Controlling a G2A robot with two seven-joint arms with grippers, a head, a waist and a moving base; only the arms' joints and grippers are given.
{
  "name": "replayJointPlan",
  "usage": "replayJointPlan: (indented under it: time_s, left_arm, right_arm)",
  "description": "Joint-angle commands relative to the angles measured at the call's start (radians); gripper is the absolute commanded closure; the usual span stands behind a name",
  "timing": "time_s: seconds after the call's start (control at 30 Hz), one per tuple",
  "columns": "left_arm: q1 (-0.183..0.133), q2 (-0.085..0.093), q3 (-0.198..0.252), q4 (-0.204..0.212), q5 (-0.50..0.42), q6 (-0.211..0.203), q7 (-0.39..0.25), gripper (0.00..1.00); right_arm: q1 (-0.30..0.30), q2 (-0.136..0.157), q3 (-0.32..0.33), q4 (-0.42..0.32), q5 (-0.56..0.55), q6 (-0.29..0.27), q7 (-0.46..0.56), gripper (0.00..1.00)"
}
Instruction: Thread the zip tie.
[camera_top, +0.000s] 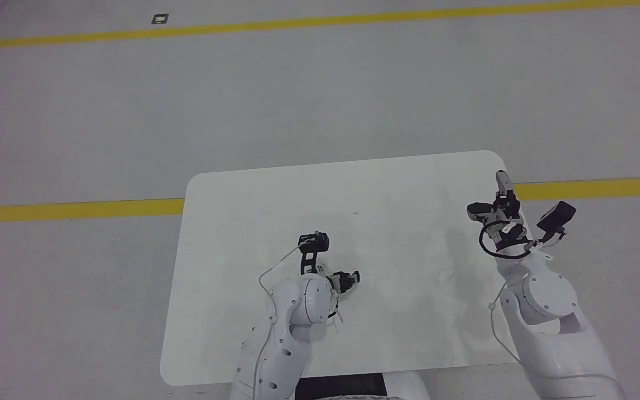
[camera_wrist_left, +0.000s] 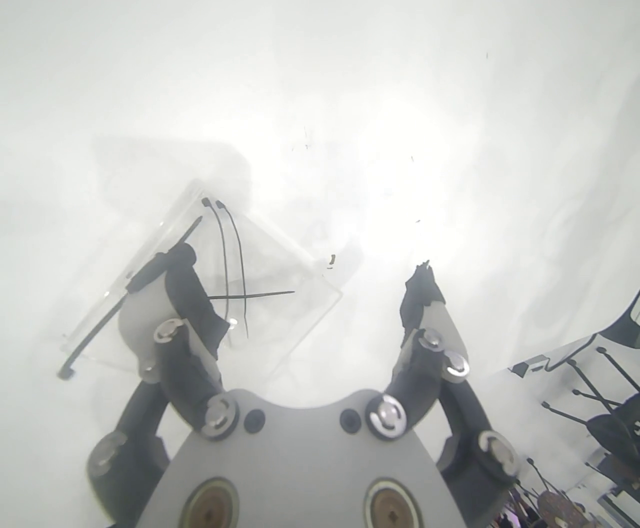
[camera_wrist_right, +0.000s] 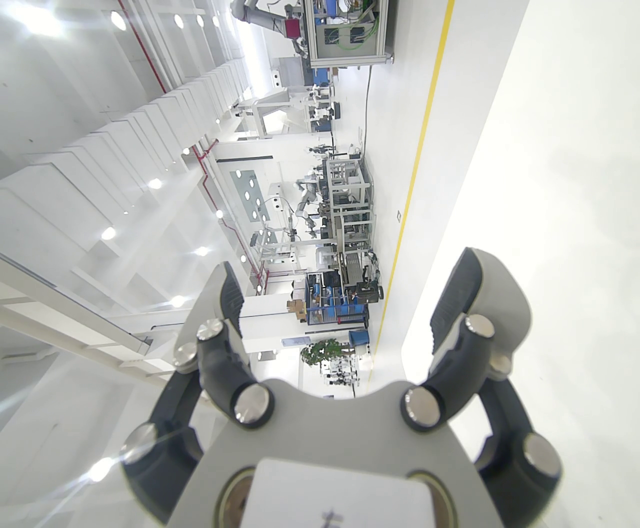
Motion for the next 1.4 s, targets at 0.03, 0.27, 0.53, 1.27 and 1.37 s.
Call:
replayJointPlan:
  time_s: [0.03, 0.27, 0.53, 1.27, 1.37]
  left_arm:
    - [-0.005, 0.008, 0.002, -0.013, -0.031, -0.019, 0.007, 0.0]
    - [0.026, 0.027, 0.042, -0.084, 0.014, -0.021, -0.045, 0.0]
    - [0.057, 0.047, 0.085, -0.204, 0.157, 0.0, -0.168, 0.0]
    - [0.053, 0.154, 0.051, -0.336, 0.181, 0.0, -0.297, 0.0]
    - [0.053, 0.154, 0.051, -0.336, 0.181, 0.0, -0.297, 0.0]
  right_arm:
    - [0.0, 0.0, 0.0, 0.0, 0.0, 0.0, 0.0, 0.0]
    - [0.0, 0.0, 0.0, 0.0, 0.0, 0.0, 0.0, 0.0]
    - [0.0, 0.0, 0.0, 0.0, 0.0, 0.0, 0.0, 0.0]
    - [0.0, 0.0, 0.0, 0.0, 0.0, 0.0, 0.0, 0.0]
    - [0.0, 0.0, 0.0, 0.0, 0.0, 0.0, 0.0, 0.0]
